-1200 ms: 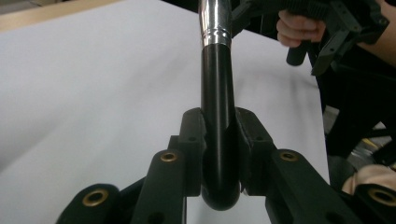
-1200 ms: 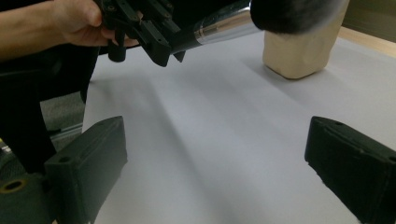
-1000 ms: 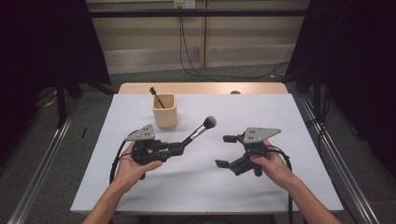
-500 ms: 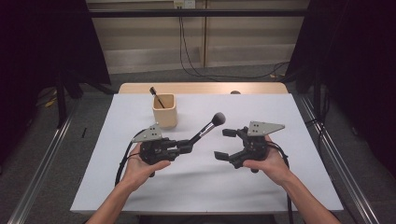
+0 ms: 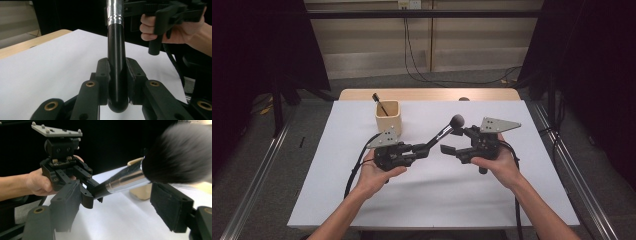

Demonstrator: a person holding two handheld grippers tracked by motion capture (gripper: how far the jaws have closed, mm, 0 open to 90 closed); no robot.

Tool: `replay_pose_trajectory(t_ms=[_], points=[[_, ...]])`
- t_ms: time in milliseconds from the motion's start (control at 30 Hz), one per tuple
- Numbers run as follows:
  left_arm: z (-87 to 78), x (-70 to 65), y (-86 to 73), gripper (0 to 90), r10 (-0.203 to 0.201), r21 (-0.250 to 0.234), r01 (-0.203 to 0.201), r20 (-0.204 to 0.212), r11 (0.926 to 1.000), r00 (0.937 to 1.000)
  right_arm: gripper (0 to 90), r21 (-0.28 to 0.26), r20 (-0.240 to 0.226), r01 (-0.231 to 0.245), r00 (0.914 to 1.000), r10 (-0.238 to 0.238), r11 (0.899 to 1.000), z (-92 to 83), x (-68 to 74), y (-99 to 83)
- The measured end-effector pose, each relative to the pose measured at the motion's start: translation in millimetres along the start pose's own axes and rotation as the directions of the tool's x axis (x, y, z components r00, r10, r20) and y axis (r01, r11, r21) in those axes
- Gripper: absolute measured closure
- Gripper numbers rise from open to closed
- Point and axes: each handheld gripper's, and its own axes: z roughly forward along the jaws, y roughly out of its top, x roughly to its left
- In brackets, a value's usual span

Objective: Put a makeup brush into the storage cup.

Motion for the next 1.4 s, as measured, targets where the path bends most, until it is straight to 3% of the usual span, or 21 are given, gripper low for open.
replay_pose_trajectory(t_ms=[467,867,1033,1133,1400], points=[[8.7,-4.2,-3.1,74.6,0.011,0.012,-0.012,0.026,0.9999,0.9996,55.3,-0.028,-0.018,-0.053,0.9984,0.053,0.998,5.1,-3.8,-6.0],[14.0,-6.2,-7.8,74.5,0.049,0.043,-0.051,0.029,0.9978,0.9984,65.7,-0.058,-0.074,-0.141,0.9879,0.136,0.988,4.5,-7.3,-9.4],[17.9,-7.2,-9.9,74.4,0.065,0.045,-0.066,0.033,0.9968,0.9974,69.2,-0.062,-0.090,-0.137,0.9873,0.131,0.989,4.3,-5.9,-8.8],[18.4,-7.9,-10.4,74.1,0.073,0.050,-0.074,0.027,0.9960,0.9970,70.3,-0.064,-0.109,-0.157,0.9827,0.149,0.986,4.0,-7.3,-10.1],[19.1,-8.0,-12.3,72.2,0.056,0.045,-0.058,0.033,0.9973,0.9979,71.2,-0.052,-0.131,-0.165,0.9789,0.157,0.985,4.4,-6.9,-8.8]])
